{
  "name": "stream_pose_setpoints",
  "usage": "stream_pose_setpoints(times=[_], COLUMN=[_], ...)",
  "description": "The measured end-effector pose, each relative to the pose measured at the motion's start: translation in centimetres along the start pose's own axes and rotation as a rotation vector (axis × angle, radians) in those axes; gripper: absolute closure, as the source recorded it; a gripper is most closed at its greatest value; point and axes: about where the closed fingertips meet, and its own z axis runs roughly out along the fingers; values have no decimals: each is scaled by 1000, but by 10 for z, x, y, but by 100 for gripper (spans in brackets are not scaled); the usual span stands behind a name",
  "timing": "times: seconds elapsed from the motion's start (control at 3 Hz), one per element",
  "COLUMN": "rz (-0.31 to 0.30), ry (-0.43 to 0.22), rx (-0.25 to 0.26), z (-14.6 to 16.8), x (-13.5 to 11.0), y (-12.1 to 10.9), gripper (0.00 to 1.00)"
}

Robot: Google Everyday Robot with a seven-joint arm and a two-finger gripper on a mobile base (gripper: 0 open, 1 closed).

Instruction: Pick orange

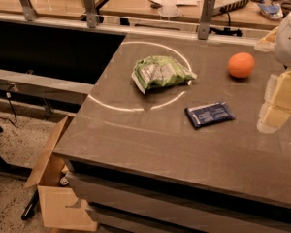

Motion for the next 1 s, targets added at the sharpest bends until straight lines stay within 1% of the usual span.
stream_pose_setpoints(times=[0.33,0.67,1.0], rz=[12,145,389], ry=[-13,-136,-280], rx=[5,48,163], z=[0,-2,8], x=[1,17,70], y=[-1,-12,-28], gripper=[0,0,0])
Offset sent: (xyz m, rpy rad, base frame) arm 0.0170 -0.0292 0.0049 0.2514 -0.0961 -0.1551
